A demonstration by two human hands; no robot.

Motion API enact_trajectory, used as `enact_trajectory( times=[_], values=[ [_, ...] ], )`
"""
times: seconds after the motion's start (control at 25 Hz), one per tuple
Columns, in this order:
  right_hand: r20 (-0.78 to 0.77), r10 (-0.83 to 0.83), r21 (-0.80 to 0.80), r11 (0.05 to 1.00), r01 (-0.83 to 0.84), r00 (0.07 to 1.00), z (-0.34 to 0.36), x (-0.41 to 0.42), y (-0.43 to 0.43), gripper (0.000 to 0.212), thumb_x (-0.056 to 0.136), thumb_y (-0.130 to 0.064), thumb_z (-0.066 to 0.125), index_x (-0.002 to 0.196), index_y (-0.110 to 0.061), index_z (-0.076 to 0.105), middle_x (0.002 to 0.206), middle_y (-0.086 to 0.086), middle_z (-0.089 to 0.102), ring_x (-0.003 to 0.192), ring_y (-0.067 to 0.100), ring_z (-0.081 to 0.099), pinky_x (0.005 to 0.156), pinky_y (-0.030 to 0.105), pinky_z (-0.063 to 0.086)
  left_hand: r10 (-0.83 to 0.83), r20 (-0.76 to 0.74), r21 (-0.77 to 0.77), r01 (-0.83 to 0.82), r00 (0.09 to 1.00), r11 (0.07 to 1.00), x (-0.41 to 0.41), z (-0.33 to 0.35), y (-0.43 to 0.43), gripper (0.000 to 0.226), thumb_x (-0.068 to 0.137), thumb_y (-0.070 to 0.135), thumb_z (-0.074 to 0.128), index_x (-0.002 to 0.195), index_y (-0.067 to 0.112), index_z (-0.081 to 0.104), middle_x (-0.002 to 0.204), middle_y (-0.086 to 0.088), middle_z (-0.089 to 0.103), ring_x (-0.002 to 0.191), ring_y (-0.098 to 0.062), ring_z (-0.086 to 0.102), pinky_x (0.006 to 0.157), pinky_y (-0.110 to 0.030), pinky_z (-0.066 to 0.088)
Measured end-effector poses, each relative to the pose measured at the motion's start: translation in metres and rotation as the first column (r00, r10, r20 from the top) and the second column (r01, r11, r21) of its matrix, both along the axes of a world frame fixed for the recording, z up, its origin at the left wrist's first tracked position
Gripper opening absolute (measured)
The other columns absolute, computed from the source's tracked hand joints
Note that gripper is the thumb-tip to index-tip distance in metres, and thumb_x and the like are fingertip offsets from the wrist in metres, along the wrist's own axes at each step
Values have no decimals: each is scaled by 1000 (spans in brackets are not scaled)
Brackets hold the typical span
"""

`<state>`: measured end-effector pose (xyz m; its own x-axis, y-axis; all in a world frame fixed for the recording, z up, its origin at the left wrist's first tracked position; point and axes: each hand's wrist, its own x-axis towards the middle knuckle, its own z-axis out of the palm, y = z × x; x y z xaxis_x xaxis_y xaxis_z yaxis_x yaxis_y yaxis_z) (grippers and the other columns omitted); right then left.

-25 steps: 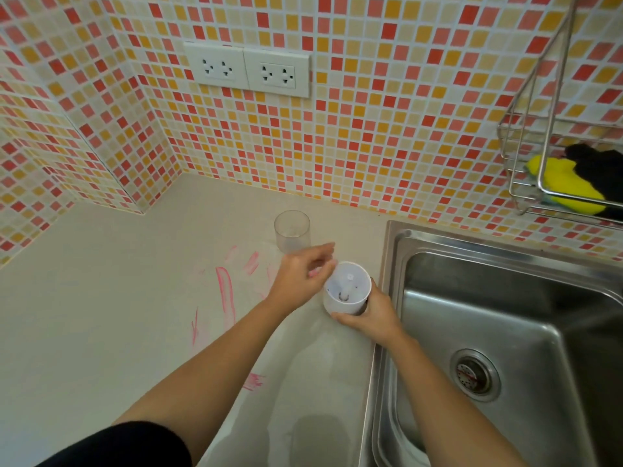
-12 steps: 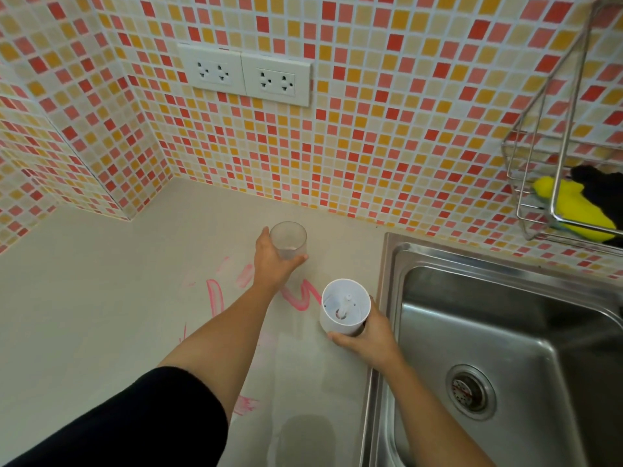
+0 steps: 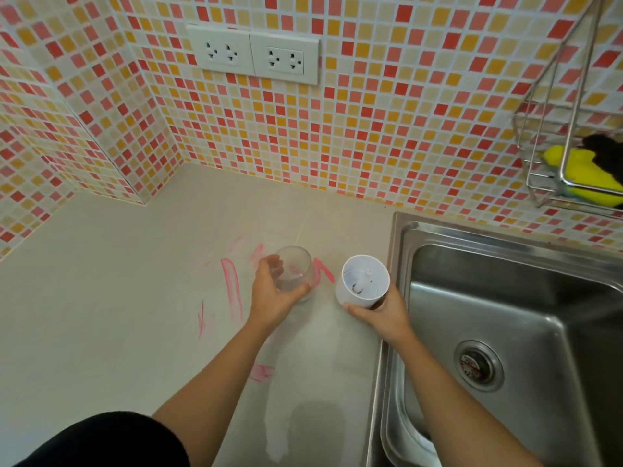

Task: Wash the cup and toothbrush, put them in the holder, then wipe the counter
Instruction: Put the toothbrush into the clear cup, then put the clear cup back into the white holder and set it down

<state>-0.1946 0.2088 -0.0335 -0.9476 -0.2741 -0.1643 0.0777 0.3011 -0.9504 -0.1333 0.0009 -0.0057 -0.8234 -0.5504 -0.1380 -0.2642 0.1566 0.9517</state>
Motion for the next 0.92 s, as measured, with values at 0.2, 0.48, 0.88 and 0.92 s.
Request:
enact_trajectory(
  times=[0.2, 0.48, 0.88, 0.92],
  values=[
    [-37, -75, -40, 996, 74, 996, 11, 8, 10, 84, 46, -32, 88, 121, -30, 51, 119, -6, 62, 110, 8, 59, 92, 29, 50, -199, 35, -40, 200, 979, 979, 37, -8, 25, 78, 60, 29, 86, 121, 23, 39, 124, 5, 52, 115, -10, 52, 97, -26, 44],
    [-111, -146, -85, 987, 137, 983, 20, 10, 28, 82, 49, -22, 85, 119, -35, 45, 124, 2, 54, 113, 12, 54, 92, 26, 46, -368, 60, -36, 370, 928, 928, 47, -12, 50, 85, 64, 31, 85, 131, 28, 32, 136, 8, 45, 125, -5, 42, 101, -18, 34],
    [-59, -83, -111, 991, 76, 995, 15, 23, 31, 83, 59, -8, 87, 123, -33, 40, 121, -10, 53, 107, -7, 53, 80, 3, 44, -417, 157, -53, 430, 895, 901, 42, -17, 50, 92, 63, 22, 86, 138, 19, 32, 141, 4, 43, 129, -11, 43, 102, -21, 36],
    [-53, -74, -113, 991, 67, 996, 14, 25, 29, 83, 59, -9, 87, 121, -36, 40, 120, -13, 53, 105, -11, 53, 80, 3, 44, -417, 169, -63, 432, 893, 899, 42, -17, 50, 92, 63, 22, 86, 138, 18, 33, 141, 3, 43, 129, -12, 43, 102, -21, 36]
  ],
)
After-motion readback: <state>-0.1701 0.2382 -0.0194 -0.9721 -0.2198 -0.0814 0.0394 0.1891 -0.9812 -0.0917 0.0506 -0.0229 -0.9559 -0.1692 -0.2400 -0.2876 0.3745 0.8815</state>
